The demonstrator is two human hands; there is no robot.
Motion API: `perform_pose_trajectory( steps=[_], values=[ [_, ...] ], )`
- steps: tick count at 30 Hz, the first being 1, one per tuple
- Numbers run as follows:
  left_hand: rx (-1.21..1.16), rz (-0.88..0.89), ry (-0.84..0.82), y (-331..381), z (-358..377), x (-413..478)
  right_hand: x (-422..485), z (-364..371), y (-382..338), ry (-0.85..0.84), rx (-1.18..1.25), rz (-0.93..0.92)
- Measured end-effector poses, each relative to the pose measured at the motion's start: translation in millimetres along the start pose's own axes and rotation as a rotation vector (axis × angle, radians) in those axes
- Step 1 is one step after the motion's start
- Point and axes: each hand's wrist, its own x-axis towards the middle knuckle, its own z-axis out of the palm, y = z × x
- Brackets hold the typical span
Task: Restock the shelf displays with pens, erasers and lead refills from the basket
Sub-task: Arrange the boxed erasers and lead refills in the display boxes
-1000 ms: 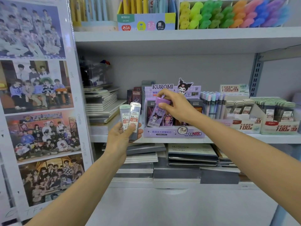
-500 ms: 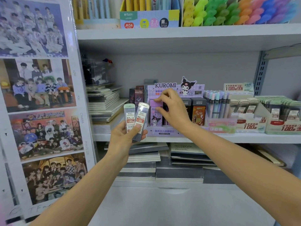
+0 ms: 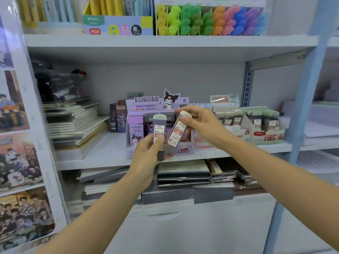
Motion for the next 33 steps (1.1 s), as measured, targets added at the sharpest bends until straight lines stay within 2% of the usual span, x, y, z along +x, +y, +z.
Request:
perform_pose_trajectory(
  steps=[4, 8, 11, 16, 25, 29, 33],
  values=[
    [0.085, 0.054, -0.027, -6.3, 36.3, 11.0, -10.5, -72.2, 1.2, 0.090, -0.129, -0.018],
    [0.110, 0.092, -0.058, -11.9, 64.5, 19.4, -13.9, -133.5, 6.5, 0.292, -0.318, -0.078],
    [0.125, 0.099, -0.045, -16.1, 81.1, 24.3, -14.3, -163.5, 19.0, 0.390, -0.433, -0.058],
    [0.099, 0.091, -0.030, -20.9, 96.6, 31.4, -10.6, -171.4, 46.0, 0.382, -0.580, -0.002],
    [0.105, 0.076, -0.004, -29.5, 96.9, 48.4, 9.7, -155.4, 77.7, 0.312, -0.667, 0.026],
    [0.104, 0.099, -0.037, -32.0, 94.8, 51.8, 13.8, -157.4, 85.1, 0.336, -0.712, 0.026],
    [0.097, 0.130, -0.064, -33.1, 98.7, 53.5, 20.3, -157.2, 91.2, 0.265, -0.774, 0.002]
  ],
)
